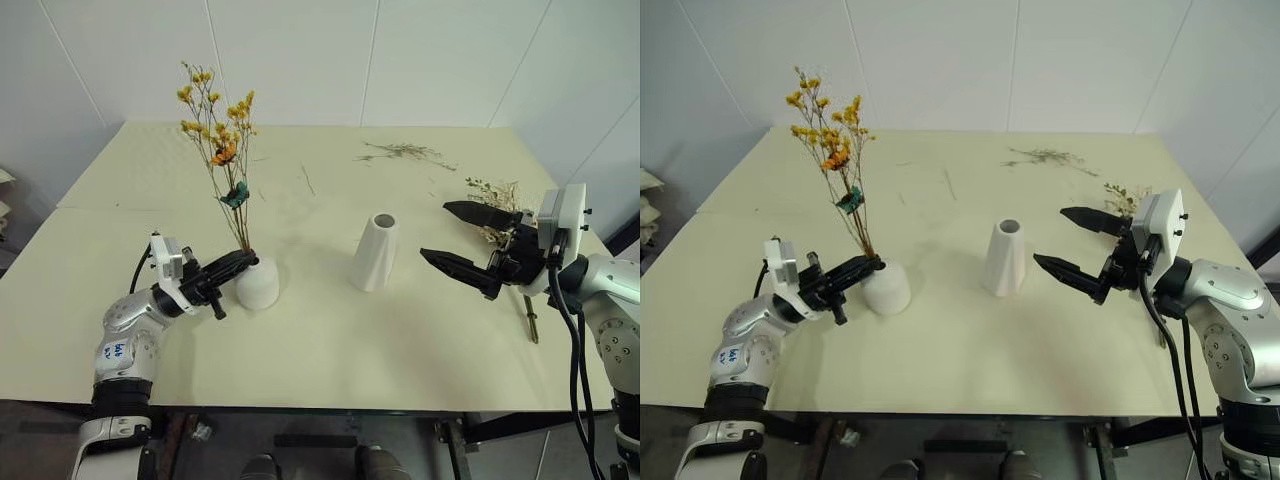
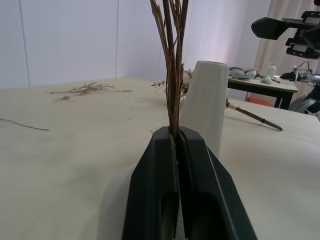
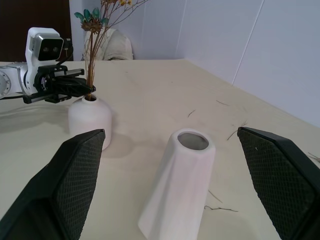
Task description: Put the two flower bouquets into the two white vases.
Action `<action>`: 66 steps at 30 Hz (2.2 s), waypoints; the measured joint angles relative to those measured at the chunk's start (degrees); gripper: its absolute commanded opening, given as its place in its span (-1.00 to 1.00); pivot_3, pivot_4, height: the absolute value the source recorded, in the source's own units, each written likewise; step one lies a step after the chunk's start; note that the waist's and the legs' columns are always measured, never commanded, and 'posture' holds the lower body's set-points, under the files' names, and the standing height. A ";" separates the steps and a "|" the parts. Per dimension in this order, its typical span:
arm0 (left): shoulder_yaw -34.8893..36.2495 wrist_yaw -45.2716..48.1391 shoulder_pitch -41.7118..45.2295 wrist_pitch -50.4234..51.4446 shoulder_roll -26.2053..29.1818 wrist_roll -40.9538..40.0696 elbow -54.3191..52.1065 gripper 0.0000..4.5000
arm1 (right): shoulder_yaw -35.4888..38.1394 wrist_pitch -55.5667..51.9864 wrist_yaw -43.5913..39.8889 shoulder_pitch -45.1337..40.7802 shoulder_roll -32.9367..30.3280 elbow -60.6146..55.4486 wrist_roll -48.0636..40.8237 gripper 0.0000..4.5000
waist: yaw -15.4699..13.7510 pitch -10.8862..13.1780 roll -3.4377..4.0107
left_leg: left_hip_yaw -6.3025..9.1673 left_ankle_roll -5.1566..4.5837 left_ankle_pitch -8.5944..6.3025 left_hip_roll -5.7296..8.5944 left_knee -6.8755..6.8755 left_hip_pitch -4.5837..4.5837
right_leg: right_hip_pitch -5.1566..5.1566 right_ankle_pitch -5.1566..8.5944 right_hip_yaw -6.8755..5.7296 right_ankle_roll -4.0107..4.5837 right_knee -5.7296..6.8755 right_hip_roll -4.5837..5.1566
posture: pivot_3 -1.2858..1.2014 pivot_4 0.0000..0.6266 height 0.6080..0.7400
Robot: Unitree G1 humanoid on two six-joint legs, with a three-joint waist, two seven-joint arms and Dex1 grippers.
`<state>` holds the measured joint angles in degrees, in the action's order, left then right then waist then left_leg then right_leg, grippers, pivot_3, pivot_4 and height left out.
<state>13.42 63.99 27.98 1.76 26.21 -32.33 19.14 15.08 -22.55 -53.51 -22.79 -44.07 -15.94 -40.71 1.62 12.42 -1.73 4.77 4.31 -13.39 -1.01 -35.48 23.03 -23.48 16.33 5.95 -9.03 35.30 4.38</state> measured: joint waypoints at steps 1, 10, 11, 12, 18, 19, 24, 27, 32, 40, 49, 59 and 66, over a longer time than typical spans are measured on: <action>-0.02 -0.04 0.00 0.01 0.03 0.04 -0.17 -0.41 | 0.00 0.00 0.06 0.00 0.00 0.00 -0.03 1.00 | 0.00 0.00 0.00 | 0.00 0.00 0.00 0.00 0.00 0.00 | 0.00 0.00 0.00 0.00 0.00 0.00 | 0.03 -0.52 1.00; 0.36 1.34 -1.27 4.25 7.51 -0.14 -5.54 0.82 | 0.00 -0.01 -0.03 0.14 -0.01 0.11 -0.08 1.00 | 0.29 0.00 0.00 | 0.00 0.00 0.00 -0.02 0.10 0.00 | -0.05 0.01 0.00 0.01 -0.02 0.00 | 0.03 -0.52 1.00; 0.74 2.33 -1.88 5.09 9.63 -0.22 -6.05 0.97 | 0.02 -0.11 -0.19 0.12 -0.14 0.29 -0.08 1.00 | 0.37 0.00 0.00 | -0.01 0.00 0.00 -0.02 0.15 -0.01 | -0.06 0.02 0.00 0.03 -0.02 -0.01 | 0.03 -0.52 1.00; 1.44 3.11 -2.30 5.56 11.23 -0.24 -6.38 1.00 | 0.02 -0.36 -0.33 0.10 -0.48 0.54 -0.07 1.00 | 0.37 0.01 0.01 | -0.01 0.00 0.00 -0.02 0.19 -0.02 | -0.07 0.03 0.00 0.05 -0.02 0.00 | 0.03 -0.52 1.00; 2.31 8.51 -5.28 8.39 18.16 -0.91 -7.08 1.00 | -0.63 -7.61 0.76 -0.73 -6.88 4.45 1.77 1.00 | 0.18 0.01 0.02 | -0.01 0.00 0.00 -0.02 0.26 0.03 | -0.11 0.23 0.00 0.44 -0.16 0.02 | 0.03 -0.52 1.00; 2.36 9.88 -5.83 9.04 19.99 -0.98 -7.05 1.00 | -1.50 -11.15 2.77 -1.94 -9.03 6.22 3.22 1.00 | 0.22 0.02 0.02 | -0.04 0.00 0.00 -0.02 0.27 0.04 | -0.14 0.33 0.00 0.64 -0.19 0.04 | 0.03 -0.52 1.00; 4.19 13.87 -5.73 11.28 24.40 -2.52 -8.46 1.00 | -7.95 -28.31 9.73 -9.77 -17.22 16.99 10.81 1.00 | 0.20 0.03 0.06 | -0.13 0.00 0.00 -0.02 0.40 0.05 | -0.22 0.56 0.01 1.14 -0.27 0.09 | 0.03 -0.52 1.00; 4.51 14.90 -5.53 13.19 24.66 -3.87 -10.40 1.00 | -13.35 -34.31 10.50 -16.57 -18.87 23.86 15.25 1.00 | 0.35 0.05 0.08 | -0.17 0.00 -0.01 -0.03 0.45 0.10 | -0.28 0.56 0.01 1.13 -0.31 0.09 | 0.03 -0.52 1.00; 4.73 14.89 -5.55 15.46 25.27 -4.75 -13.99 1.00 | -19.91 -38.70 8.63 -24.02 -19.24 34.03 20.55 1.00 | 0.97 0.06 0.10 | -0.24 -0.09 -0.07 -0.03 0.51 0.14 | -0.34 0.23 0.01 0.39 -0.32 0.08 | 0.03 -0.52 1.00; 8.21 11.42 -7.73 18.49 24.35 -9.32 -22.08 1.00 | -30.29 -34.79 1.63 -34.91 -12.55 57.71 30.73 1.00 | 2.37 0.09 0.14 | -0.32 -0.12 -0.11 -0.05 0.50 0.15 | -0.36 0.13 0.07 0.14 -0.30 0.07 | 0.03 -0.52 1.00; 12.59 6.50 -7.36 23.20 24.64 -14.20 -25.50 1.00 | -31.05 -25.65 -1.38 -40.98 -6.90 73.52 38.38 -0.15 | 3.26 0.10 0.16 | -0.33 -0.12 -0.10 -0.03 0.37 0.08 | -0.29 0.09 0.10 0.05 -0.20 0.06 | 0.03 -0.52 1.00; 12.51 5.52 -5.72 24.32 24.52 -15.31 -25.32 1.00 | -22.70 -11.31 -1.35 -40.65 -4.35 76.68 38.12 -1.00 | 3.34 0.11 0.16 | -0.33 -0.09 -0.08 -0.01 0.29 0.04 | -0.23 0.01 0.17 -0.06 -0.13 0.04 | 0.03 -0.52 1.00; 10.58 5.62 -3.72 23.59 23.26 -14.67 -22.31 1.00 | 0.36 1.17 2.13 -32.39 3.29 53.03 20.25 -1.00 | 3.37 0.14 0.22 | -0.32 -0.08 -0.07 -0.04 0.36 0.04 | -0.29 0.03 0.20 -0.08 0.13 0.02 | 0.03 -0.52 1.00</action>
<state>24.00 69.61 24.26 25.35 49.47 -47.00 -3.16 15.44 -21.37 -51.38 -55.18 -40.78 37.09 -20.45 4.99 12.56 -1.50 4.44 4.23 -13.46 -1.05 -35.12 23.07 -23.78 16.36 6.15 -9.11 35.43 4.39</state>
